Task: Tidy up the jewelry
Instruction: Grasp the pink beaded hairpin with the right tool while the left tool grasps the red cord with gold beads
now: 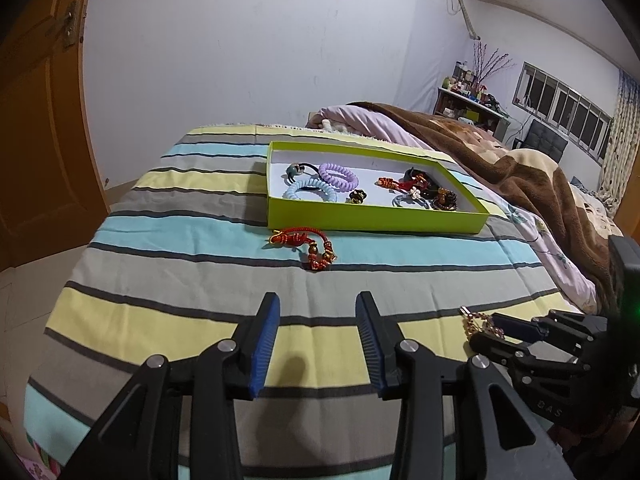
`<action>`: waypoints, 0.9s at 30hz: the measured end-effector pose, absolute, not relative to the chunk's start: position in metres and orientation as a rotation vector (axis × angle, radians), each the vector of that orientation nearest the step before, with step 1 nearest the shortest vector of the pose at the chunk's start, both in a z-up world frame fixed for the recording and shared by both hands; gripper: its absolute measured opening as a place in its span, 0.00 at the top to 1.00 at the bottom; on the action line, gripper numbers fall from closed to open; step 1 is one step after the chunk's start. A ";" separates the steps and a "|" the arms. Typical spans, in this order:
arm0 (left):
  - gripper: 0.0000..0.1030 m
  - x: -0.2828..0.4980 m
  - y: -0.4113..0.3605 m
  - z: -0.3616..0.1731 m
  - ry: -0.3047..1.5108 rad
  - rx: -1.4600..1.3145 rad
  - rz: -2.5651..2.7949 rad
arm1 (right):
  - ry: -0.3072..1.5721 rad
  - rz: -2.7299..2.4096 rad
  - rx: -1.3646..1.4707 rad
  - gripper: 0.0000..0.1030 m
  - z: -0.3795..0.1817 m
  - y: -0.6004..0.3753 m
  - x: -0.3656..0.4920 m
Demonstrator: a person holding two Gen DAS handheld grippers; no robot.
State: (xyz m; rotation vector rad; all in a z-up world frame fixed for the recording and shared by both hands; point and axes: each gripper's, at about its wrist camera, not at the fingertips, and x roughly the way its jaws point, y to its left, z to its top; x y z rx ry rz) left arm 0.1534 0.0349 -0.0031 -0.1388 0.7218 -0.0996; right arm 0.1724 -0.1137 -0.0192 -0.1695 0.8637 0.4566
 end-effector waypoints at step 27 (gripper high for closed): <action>0.61 0.242 0.020 -0.032 0.862 -0.180 -0.015 | 0.846 0.447 -0.056 0.79 -0.007 -0.142 0.207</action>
